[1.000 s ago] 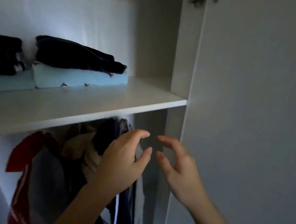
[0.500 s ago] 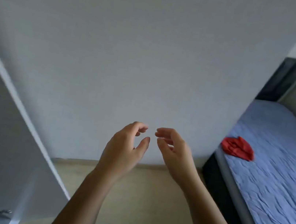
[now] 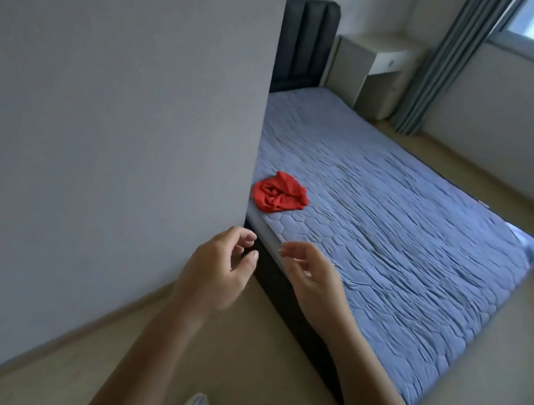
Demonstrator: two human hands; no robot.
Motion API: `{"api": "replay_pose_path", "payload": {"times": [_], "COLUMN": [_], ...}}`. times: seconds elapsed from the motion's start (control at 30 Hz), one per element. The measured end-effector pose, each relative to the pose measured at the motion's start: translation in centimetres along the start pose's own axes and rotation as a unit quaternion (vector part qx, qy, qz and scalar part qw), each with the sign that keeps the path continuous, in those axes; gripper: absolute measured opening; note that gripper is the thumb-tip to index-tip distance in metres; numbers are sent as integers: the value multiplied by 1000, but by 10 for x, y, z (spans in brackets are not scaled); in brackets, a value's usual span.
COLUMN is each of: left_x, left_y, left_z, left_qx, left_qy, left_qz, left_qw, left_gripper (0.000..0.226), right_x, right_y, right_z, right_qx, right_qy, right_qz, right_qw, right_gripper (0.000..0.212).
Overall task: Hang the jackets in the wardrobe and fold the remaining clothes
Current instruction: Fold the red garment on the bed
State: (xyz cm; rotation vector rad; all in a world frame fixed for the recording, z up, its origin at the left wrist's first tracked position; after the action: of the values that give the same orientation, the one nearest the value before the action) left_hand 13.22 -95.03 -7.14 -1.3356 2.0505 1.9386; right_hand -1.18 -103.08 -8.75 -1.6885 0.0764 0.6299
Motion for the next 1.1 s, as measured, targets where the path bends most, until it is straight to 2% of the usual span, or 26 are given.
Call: {"api": "replay_pose_path", "payload": {"times": [0.2,0.4,0.67,0.8,0.87,0.97,1.03,1.1], "left_x": [73,178,307,373,411,468,497,519], "left_y": [-7,-18,-61,-122,-167,-237,-278,-314], "left_z": [-134,-229,-331,-386,-415,-456,-486,-521], "left_qx": [24,13,-66,-134,-206,-301,-302,-299], "left_qy": [-93,-169,-153,-125,-126,-202,-262,-278], "left_qz": [24,19,25,10,-8,-71,-142,-191], "left_qw": [995,985,986,983,970,929,906,893], "left_gripper": [15,13,10,19,18,11,11,13], "right_x": [-21,-64,-85,-56,-36,-4,19,45], "right_y": [43,120,219,283,326,389,425,460], "right_z": [-106,-184,-348,-435,-475,-528,-560,-592], "right_qx": [70,145,189,207,243,301,340,362], "right_qy": [58,112,52,-4,-25,-46,-58,-80], "right_qz": [21,24,58,92,102,120,127,140], "right_qw": [996,983,979,974,964,945,930,918], "right_gripper": [18,17,20,22,22,22,23,24]}}
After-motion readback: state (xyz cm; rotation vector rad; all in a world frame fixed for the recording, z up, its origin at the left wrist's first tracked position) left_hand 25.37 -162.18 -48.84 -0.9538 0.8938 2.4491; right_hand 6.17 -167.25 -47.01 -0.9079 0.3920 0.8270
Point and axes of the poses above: each hand's wrist, its own z-axis away from the middle knuckle, its own x-axis out of the palm, y = z × x, the point moved 5 cm from there along -z, towards the middle knuckle, and after that the axes turned 7 degrees about y, right-handed, at the moved point
